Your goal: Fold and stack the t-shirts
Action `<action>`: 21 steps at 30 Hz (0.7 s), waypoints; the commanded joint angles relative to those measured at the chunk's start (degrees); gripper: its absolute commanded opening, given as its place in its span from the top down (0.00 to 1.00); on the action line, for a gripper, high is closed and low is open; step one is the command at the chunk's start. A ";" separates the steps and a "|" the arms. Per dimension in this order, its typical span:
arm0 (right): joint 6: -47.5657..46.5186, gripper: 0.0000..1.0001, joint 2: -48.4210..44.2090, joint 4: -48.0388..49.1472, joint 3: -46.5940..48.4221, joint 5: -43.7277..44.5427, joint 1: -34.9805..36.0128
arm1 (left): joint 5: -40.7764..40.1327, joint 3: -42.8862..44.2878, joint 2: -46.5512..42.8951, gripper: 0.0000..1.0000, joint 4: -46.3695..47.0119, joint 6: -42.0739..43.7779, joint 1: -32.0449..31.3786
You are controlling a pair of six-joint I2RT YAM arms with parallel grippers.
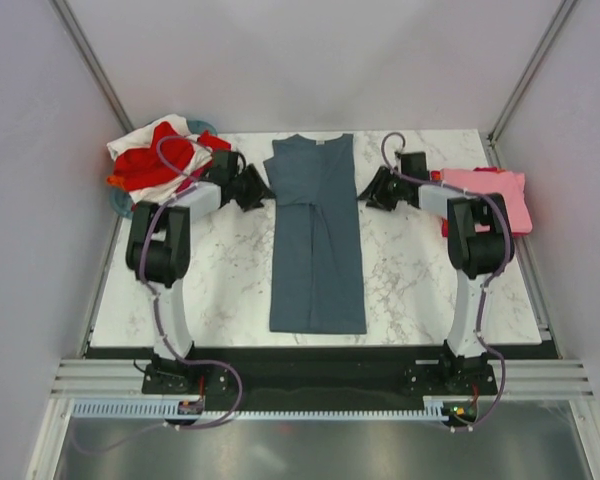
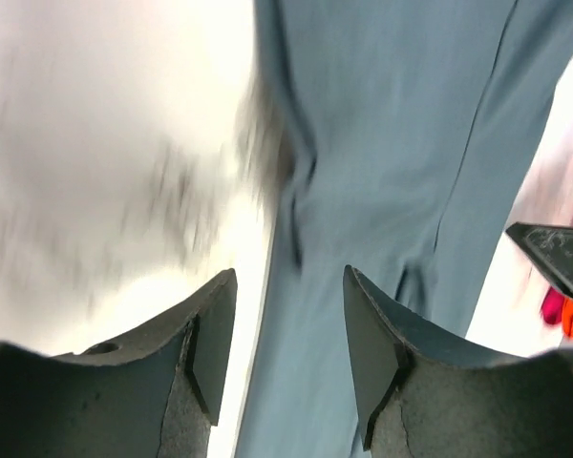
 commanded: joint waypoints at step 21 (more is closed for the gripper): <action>3.28 0.51 -61.00 -9.24 -61.39 12.97 16.30 | 2.67 -62.20 -58.22 0.46 -3.42 0.18 -7.07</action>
